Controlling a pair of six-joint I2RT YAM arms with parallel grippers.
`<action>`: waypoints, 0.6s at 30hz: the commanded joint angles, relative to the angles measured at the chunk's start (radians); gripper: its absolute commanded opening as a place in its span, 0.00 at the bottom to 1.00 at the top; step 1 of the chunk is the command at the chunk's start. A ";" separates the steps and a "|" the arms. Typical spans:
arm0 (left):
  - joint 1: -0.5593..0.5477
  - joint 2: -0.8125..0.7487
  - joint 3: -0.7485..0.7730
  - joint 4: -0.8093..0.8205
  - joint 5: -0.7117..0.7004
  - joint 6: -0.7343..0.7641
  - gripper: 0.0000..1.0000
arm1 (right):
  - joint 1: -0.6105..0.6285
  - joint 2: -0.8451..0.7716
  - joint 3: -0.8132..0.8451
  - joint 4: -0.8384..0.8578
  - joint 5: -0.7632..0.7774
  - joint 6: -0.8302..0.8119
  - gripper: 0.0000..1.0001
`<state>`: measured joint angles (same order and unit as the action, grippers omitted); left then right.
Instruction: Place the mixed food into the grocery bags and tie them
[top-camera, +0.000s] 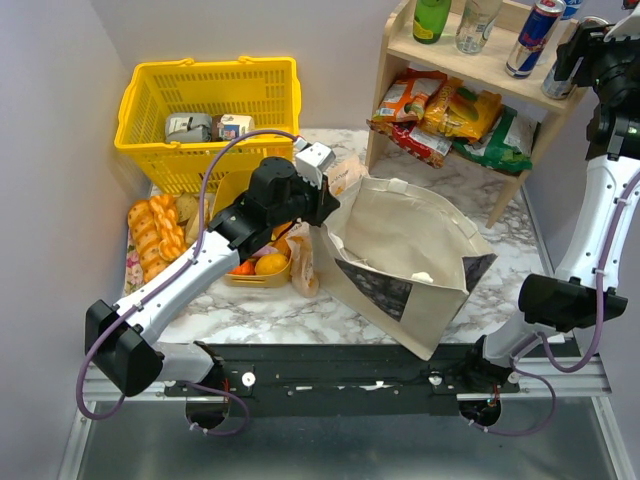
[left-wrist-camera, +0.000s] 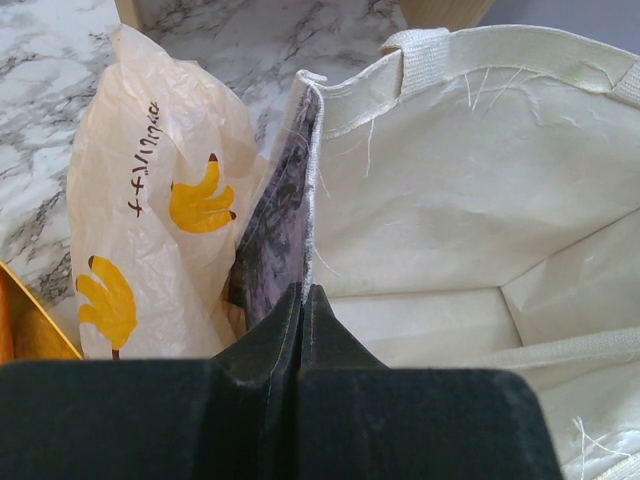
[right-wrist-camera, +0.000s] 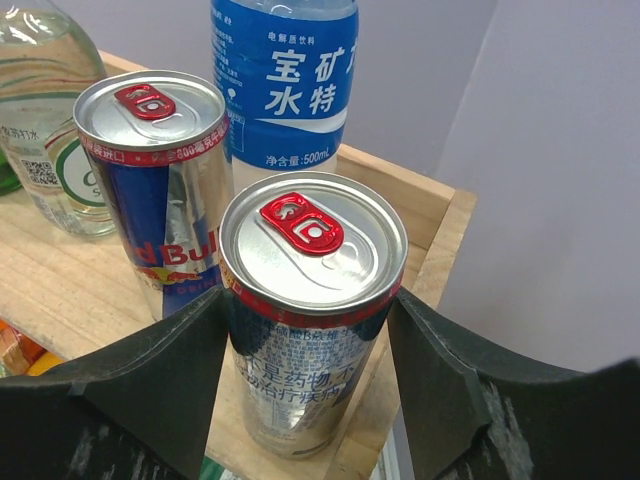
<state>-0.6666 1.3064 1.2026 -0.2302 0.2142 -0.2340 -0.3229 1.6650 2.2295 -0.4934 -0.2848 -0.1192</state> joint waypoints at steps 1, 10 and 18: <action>-0.022 0.022 0.003 -0.083 -0.024 0.016 0.00 | -0.007 0.016 0.033 0.032 -0.042 -0.043 0.70; -0.036 0.025 0.005 -0.089 -0.052 0.028 0.00 | -0.007 0.029 0.025 0.056 -0.077 -0.086 0.52; -0.047 0.027 0.005 -0.092 -0.065 0.035 0.00 | -0.007 -0.010 0.002 0.087 -0.019 -0.082 0.17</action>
<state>-0.6964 1.3079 1.2041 -0.2306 0.1677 -0.2131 -0.3229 1.6787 2.2311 -0.4660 -0.3340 -0.1848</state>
